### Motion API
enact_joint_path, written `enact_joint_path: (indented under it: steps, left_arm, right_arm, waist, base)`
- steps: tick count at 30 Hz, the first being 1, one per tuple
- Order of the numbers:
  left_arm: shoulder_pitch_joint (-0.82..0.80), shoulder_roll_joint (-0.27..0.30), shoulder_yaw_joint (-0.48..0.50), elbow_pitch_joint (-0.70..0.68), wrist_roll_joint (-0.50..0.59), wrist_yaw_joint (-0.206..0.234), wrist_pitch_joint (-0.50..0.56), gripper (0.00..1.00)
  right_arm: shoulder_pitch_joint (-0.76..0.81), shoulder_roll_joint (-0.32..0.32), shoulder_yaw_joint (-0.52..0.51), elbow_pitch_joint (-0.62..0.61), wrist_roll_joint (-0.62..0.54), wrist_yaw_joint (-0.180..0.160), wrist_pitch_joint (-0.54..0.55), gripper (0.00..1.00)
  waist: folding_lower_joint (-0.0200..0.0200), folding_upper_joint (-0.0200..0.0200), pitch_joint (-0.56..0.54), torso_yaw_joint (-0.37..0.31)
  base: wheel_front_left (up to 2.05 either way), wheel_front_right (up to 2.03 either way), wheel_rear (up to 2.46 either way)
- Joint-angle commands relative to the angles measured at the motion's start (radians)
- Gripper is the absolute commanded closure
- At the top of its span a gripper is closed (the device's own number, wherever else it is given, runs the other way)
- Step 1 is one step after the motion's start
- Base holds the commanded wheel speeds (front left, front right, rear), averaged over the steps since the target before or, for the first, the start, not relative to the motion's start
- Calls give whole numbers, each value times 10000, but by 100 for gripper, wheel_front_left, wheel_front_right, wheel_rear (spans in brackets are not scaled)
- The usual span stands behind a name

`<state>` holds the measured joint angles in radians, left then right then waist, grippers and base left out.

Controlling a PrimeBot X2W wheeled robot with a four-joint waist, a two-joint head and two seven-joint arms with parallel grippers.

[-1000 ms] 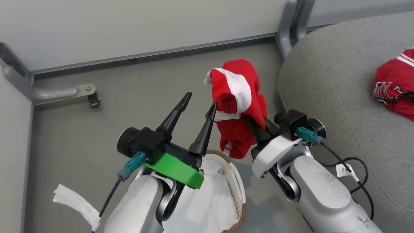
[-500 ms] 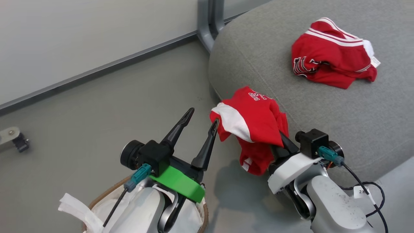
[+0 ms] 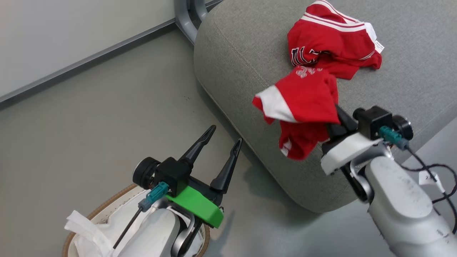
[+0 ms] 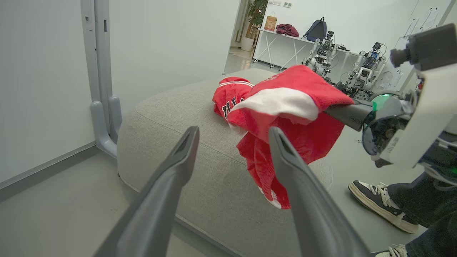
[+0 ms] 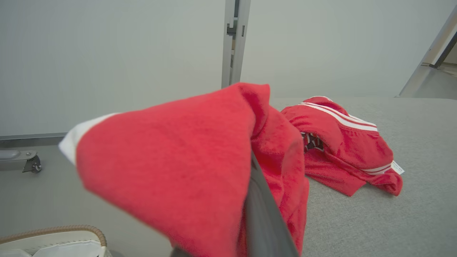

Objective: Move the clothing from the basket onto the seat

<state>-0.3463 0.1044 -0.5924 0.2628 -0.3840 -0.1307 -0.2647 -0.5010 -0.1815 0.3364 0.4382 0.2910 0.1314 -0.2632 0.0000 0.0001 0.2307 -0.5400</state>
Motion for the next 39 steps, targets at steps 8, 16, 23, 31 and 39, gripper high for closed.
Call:
enact_joint_path:
  steps: [8,16,23,31,39]
  left_arm:
    - [-501,580,-179,97,-284,-2,8,0]
    - [-726,1036,-127,-7,-260,-2,8,0]
    - [-1163,1280,-435,-207,-339,-2,8,0]
    - [-1707,1365,-453,-312,-429,-2,6,0]
    - [-1579,1382,-233,-175,-445,-2,6,0]
  right_arm:
    - [-2850,-1772,-714,1126,219,-15,59,100]
    - [-5293,-3248,-1894,2357,-580,-15,638,100]
    - [-6173,-4032,-4166,3713,-1678,-15,1168,100]
    - [-5822,-3800,-6394,4466,-3190,-15,1235,100]
    - [-4806,-2610,-7787,4679,-3986,-15,672,0]
  waist:
    - [0,-1,1028,961]
    - [0,-1,1999,1685]
    - [0,-1,2893,2403]
    - [0,-1,3532,2957]
    - [0,-1,3518,3096]
  base:
    - [0,0,0]
    - [0,0,0]
    - [0,0,0]
    - [0,0,0]
    - [0,0,0]
